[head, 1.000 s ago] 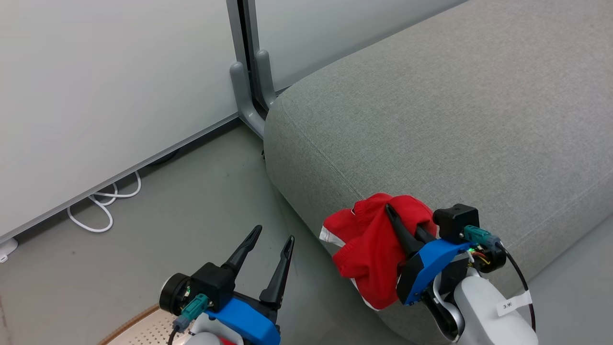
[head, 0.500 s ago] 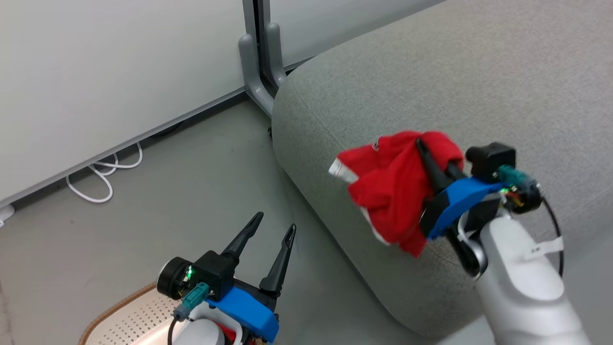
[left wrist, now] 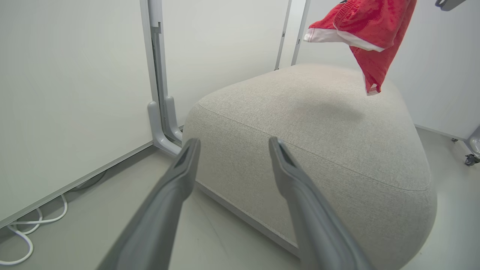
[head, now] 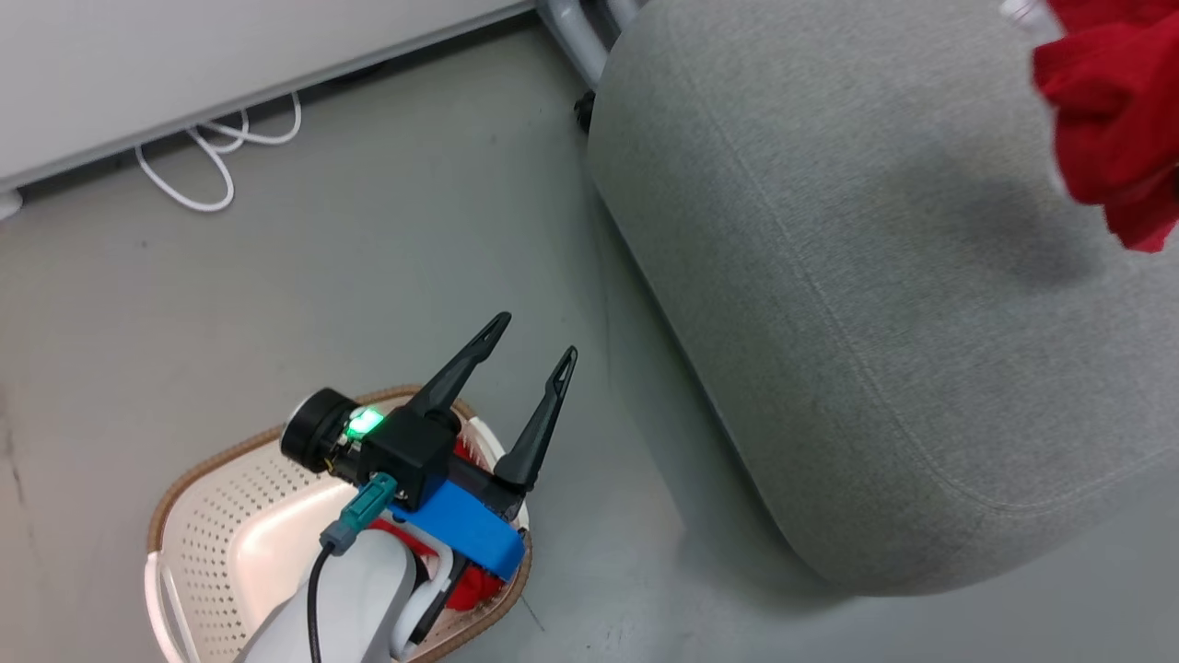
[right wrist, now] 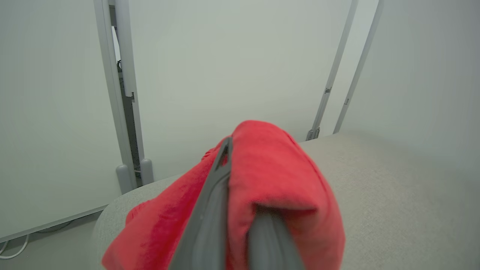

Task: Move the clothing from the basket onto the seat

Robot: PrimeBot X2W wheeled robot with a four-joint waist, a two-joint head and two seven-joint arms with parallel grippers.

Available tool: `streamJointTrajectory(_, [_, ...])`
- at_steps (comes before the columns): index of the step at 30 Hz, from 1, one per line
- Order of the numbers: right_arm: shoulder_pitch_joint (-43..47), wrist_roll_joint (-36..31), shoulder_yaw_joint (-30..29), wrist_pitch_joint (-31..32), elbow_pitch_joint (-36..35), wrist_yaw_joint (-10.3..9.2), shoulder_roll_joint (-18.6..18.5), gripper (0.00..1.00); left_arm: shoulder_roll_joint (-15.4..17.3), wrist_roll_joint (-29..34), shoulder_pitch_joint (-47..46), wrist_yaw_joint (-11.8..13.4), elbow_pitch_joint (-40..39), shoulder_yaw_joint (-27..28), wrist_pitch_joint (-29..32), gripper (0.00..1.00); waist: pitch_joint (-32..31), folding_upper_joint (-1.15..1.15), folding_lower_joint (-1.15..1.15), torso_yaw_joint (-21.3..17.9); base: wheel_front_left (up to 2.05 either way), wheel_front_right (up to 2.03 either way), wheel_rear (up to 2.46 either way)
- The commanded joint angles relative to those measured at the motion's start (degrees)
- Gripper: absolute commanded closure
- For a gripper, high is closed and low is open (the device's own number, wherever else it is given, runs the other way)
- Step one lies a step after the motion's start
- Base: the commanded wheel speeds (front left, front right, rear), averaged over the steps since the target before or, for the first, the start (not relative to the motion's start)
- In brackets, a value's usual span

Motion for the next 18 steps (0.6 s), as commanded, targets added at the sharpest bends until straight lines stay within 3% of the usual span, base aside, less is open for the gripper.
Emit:
streamJointTrajectory(1, [-1.7,0.0,-1.5,-0.4,-0.4,0.01,-1.1,1.00,0.7,0.6,-1.6,-0.1,-0.4,-0.4,-0.2,0.00,4.9,0.00,-0.01,3.6,0.00,0.00,0.00])
streamJointTrajectory(9, [-5.1,0.8,-13.7,-5.1,-0.1,0.01,-6.8,1.00,3.5,2.2,-7.3,-0.1,-3.7,-1.7,-0.2,0.00,14.1,0.00,-0.01,7.7,0.00,0.00,0.00])
streamJointTrajectory(18, [-3.0,0.5,-19.8,-10.7,8.1,0.01,-5.7,1.00,4.2,3.7,-10.3,-0.1,-6.1,-3.0,-0.2,0.00,19.5,0.00,-0.01,9.7,0.00,0.00,0.00])
